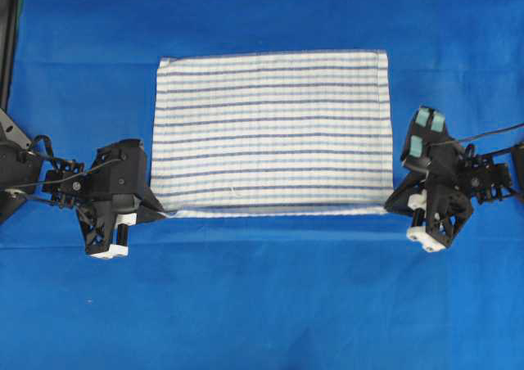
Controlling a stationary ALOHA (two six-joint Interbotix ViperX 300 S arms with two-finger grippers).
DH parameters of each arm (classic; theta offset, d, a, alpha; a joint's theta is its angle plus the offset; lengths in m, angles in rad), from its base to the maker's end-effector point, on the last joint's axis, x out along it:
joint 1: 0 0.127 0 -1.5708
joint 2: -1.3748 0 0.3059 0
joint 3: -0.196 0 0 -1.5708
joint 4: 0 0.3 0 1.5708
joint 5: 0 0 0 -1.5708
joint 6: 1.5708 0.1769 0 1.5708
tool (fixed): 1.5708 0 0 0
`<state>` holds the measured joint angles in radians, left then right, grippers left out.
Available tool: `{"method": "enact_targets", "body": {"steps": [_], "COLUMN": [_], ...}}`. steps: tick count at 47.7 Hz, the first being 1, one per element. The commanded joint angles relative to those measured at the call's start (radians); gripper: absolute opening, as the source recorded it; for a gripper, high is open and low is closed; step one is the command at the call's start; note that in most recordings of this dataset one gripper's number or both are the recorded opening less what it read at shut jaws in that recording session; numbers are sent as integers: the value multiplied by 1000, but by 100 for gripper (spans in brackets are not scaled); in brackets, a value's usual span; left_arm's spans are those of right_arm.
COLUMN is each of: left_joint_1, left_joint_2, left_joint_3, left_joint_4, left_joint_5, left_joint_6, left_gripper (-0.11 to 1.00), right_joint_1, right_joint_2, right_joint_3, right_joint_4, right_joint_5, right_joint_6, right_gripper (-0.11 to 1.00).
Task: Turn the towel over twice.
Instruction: 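Swing the held edge over and lay the towel flat toward the near side, then open both grippers and withdraw them outward from the towel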
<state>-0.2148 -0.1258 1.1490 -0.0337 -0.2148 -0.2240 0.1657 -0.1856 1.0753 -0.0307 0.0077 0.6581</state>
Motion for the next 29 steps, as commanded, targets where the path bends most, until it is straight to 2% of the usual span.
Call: {"method": "enact_targets", "body": {"steps": [1,19,29], "left_joint_1": [-11,-14,-14], "left_joint_2": [-8,-9,-41], "left_joint_3": [-8,-12,-21], "left_joint_4": [-2,-2,-2], "left_joint_5": [-8,-9,0], "left_joint_6": [-8,-11,-11], "left_gripper": [3,3,5], "right_joint_1": [25,41,41], "right_joint_2": [15,51,34], "right_joint_3": [-37,-69,-87], "right_joint_4": [3,2,-2], "right_joint_5": [-11,-2,52], "right_joint_6": [2,0,-5], "right_gripper": [5,5,5]}}
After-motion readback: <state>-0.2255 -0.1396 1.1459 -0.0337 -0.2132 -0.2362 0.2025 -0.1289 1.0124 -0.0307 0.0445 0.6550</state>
